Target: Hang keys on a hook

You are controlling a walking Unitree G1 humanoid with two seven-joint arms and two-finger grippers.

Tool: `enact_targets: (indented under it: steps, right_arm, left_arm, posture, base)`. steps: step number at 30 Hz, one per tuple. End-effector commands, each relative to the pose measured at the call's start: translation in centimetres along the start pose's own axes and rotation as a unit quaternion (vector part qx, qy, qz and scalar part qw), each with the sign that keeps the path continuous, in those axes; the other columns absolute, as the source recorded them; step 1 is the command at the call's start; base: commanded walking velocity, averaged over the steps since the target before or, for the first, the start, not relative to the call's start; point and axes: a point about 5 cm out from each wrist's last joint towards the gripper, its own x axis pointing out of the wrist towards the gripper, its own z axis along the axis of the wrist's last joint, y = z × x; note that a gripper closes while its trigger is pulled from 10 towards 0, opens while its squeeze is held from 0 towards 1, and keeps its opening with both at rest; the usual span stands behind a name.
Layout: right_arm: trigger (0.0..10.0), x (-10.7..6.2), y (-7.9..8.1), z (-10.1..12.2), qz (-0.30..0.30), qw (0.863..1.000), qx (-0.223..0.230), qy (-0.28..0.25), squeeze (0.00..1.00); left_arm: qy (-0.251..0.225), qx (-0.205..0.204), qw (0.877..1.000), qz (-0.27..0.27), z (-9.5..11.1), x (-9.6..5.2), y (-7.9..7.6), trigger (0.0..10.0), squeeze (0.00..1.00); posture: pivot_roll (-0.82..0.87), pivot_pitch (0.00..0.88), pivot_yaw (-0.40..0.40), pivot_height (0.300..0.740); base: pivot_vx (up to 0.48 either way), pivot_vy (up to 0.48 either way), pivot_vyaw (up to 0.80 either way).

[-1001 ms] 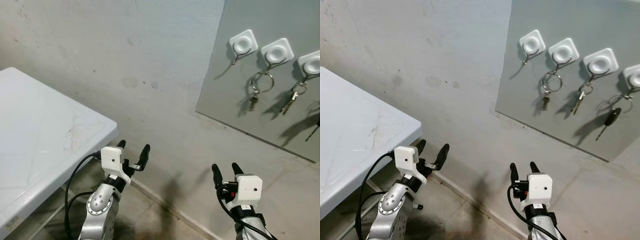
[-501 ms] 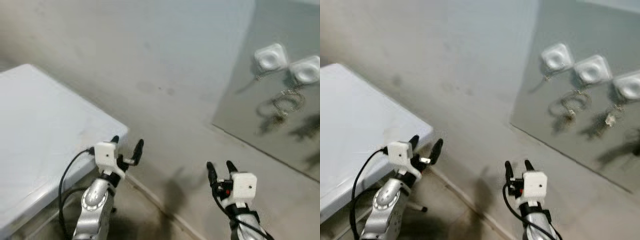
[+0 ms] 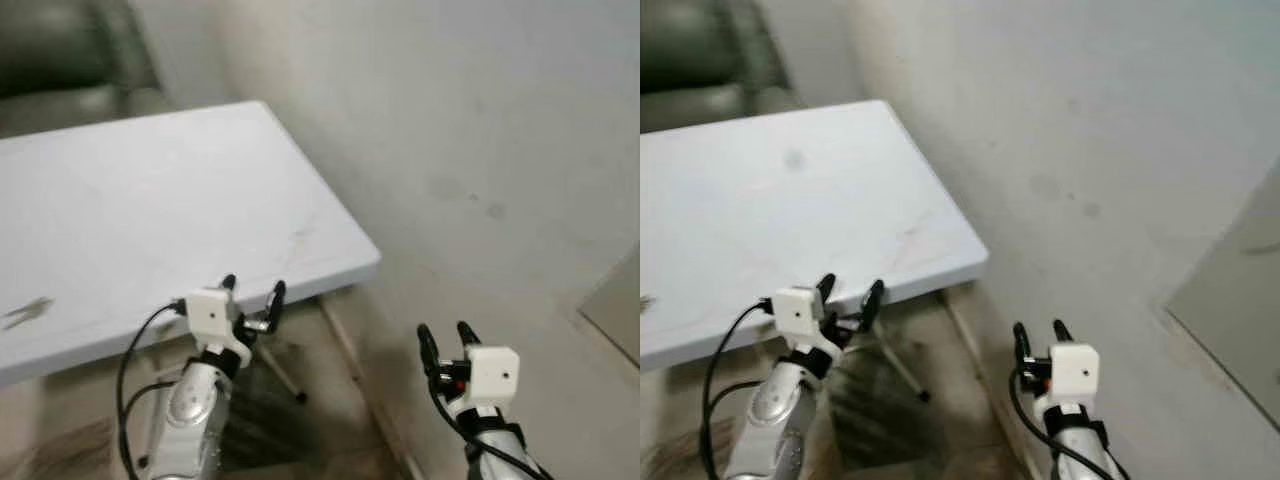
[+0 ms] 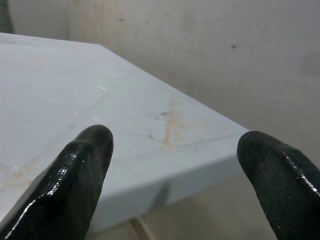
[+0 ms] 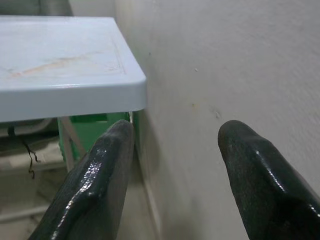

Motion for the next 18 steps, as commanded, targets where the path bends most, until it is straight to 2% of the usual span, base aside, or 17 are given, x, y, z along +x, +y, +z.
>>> enact_targets:
  steps: [1,10,14,18]
  right_arm:
    - [10.0,0.2,0.3,0.3,0.0,1.0,0.007,-0.006,0.0]
    - [10.0,0.5,0.3,0.7,0.001,1.0,0.008,-0.012,0.0]
    - [10.0,0.6,0.3,0.7,0.002,1.0,0.009,-0.012,0.0]
    - [10.0,0.3,0.4,0.3,0.008,1.0,0.004,-0.005,0.0]
  left_arm:
    - [-0.005,0.006,1.0,0.008,0.5,0.1,0.4,10.0,0.0]
    - [0.0,0.002,1.0,0.01,0.4,0.1,0.4,10.0,0.0]
    - [0.011,0.005,1.0,0.006,-0.3,-0.2,0.3,10.0,0.0]
    - [0.024,0.025,0.999,-0.007,-1.2,-0.7,-0.2,10.0,0.0]
  posture:
    - [-0.05,0.057,-0.032,0.74]
    - [-0.05,0.055,-0.035,0.74]
    - [-0.05,0.051,-0.04,0.74]
    - [-0.05,0.049,-0.044,0.74]
  base:
    - [0.0,0.0,0.8]
    - [0.0,0.0,0.8]
    - [0.0,0.0,0.8]
    - [0.0,0.0,0.8]
